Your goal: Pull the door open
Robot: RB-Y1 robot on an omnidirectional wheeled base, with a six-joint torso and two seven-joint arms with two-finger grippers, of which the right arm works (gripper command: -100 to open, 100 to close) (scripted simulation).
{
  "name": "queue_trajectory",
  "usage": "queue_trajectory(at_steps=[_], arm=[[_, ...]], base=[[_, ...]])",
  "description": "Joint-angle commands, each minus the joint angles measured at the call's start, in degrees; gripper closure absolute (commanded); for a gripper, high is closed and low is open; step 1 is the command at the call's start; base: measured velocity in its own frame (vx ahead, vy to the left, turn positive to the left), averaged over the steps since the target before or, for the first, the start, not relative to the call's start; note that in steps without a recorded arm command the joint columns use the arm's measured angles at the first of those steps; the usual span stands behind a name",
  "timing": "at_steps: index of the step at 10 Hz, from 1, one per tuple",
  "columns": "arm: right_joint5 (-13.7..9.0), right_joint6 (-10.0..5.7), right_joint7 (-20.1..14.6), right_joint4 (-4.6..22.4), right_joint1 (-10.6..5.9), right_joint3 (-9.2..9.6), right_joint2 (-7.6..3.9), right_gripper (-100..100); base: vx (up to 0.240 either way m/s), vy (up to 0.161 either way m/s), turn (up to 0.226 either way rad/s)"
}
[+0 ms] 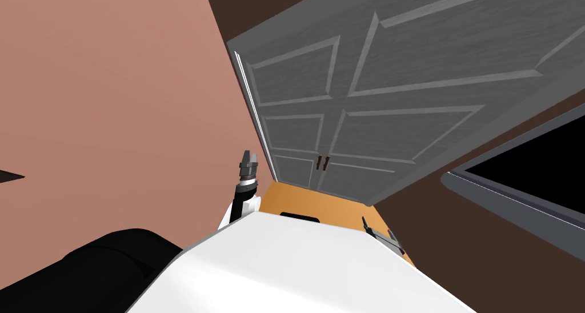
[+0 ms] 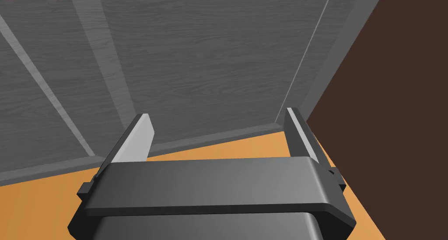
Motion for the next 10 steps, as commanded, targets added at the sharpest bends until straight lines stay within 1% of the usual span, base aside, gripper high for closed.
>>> queue_trajectory(at_steps=[1,3,4,6,8,9,10], arm=[[-0.84,0.55,-0.08,1.06,1.52,-1.64,-1.17,-100],[-0.84,0.55,-0.08,1.06,1.52,-1.64,-1.17,-100],[-1.23,0.73,-0.03,1.79,1.3,-2.46,-1.39,-100],[-1.18,0.79,-0.01,1.64,0.47,-2.35,-1.15,-100],[-0.99,0.85,0.01,1.2,-0.81,-1.97,-0.7,-100],[-0.82,0.88,0.01,0.81,-1.8,-1.61,-0.33,-100],[-0.71,0.89,0.02,0.57,-2.33,-1.38,-0.12,-100]], base=[[-0.113,-0.017,-0.077],[-0.052,-0.013,-0.007],[0.096,-0.017,0.054],[0.168,-0.019,0.069],[0.203,-0.029,0.094],[0.244,-0.049,0.117],[0.181,-0.029,0.111]])
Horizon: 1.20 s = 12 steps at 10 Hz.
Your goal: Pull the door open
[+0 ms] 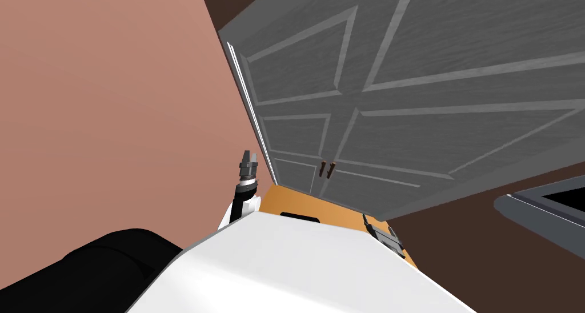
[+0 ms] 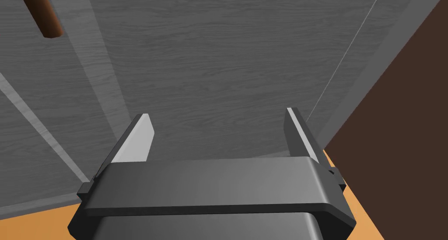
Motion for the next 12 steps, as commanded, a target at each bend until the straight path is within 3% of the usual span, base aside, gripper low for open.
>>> queue_trajectory(at_steps=[1,10,12], arm=[[0.2,0.46,-0.06,-1.55,-0.84,0.5,0.31,-100],[2.0,0.51,-0.08,-5.47,-8.53,4.29,3.5,-100],[2.0,0.51,-0.08,-5.47,-8.53,4.29,3.5,-100]], base=[[0.166,0.003,0.108],[0.208,-0.012,0.108],[0.093,0.026,0.073]])
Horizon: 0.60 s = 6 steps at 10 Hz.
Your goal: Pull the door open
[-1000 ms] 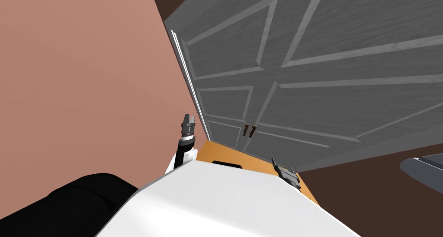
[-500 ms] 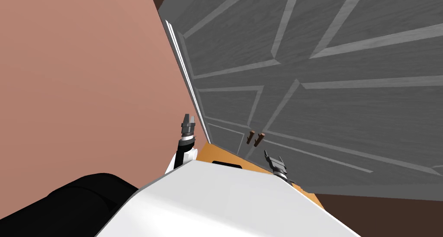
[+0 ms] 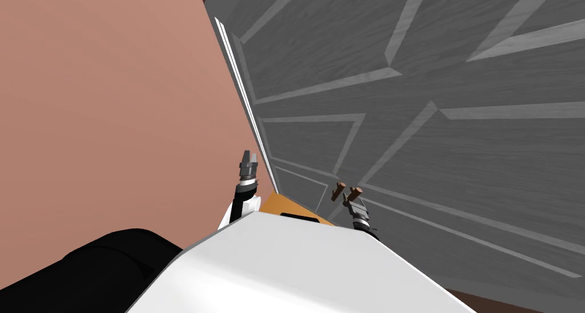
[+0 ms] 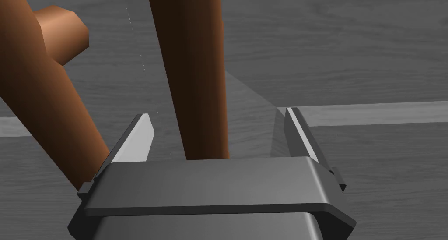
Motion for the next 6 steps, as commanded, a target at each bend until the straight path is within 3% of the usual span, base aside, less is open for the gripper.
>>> queue_trajectory(at_steps=[1,2,6], arm=[[0.0,0.0,0.0,0.0,0.0,0.0,0.0,-100],[0.0,0.0,0.0,0.0,0.0,0.0,0.0,100],[0.0,0.0,0.0,0.0,0.0,0.0,0.0,100]], base=[[0.016,0.006,0.024],[0.003,0.001,-0.022],[0.0,0.0,0.0]])
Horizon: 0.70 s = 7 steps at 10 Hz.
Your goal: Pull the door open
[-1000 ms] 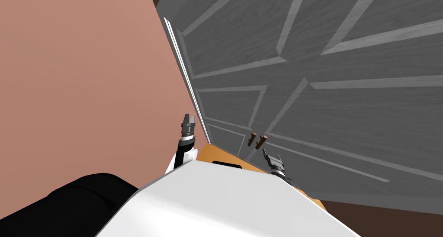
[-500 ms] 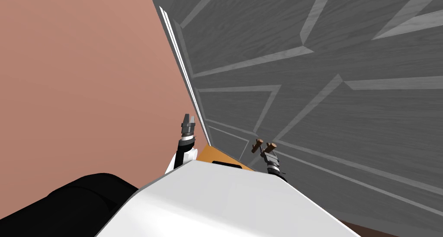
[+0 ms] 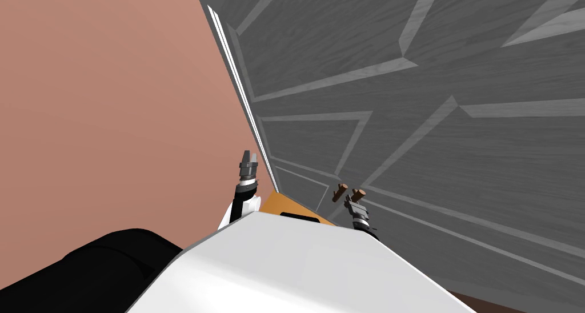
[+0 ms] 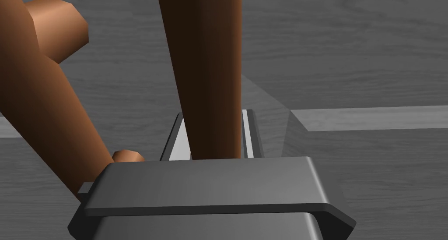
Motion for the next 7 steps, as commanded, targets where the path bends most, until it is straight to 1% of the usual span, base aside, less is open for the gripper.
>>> queue_trajectory(at_steps=[1,2,4,5,7], arm=[[-0.02,-0.04,0.01,0.03,0.07,-0.06,-0.05,100],[-0.51,0.03,0.04,1.25,1.51,-1.09,-0.84,100],[-0.51,0.03,0.04,1.25,1.51,-1.09,-0.84,100],[-0.9,0.05,0.07,2.26,2.61,-1.93,-1.48,100],[-1.28,0.05,0.12,3.34,3.46,-2.74,-2.03,100]], base=[[0.0,0.0,0.0],[-0.097,-0.025,-0.09],[-0.124,0.005,-0.028],[-0.124,-0.005,-0.125],[-0.18,0.012,-0.029]])
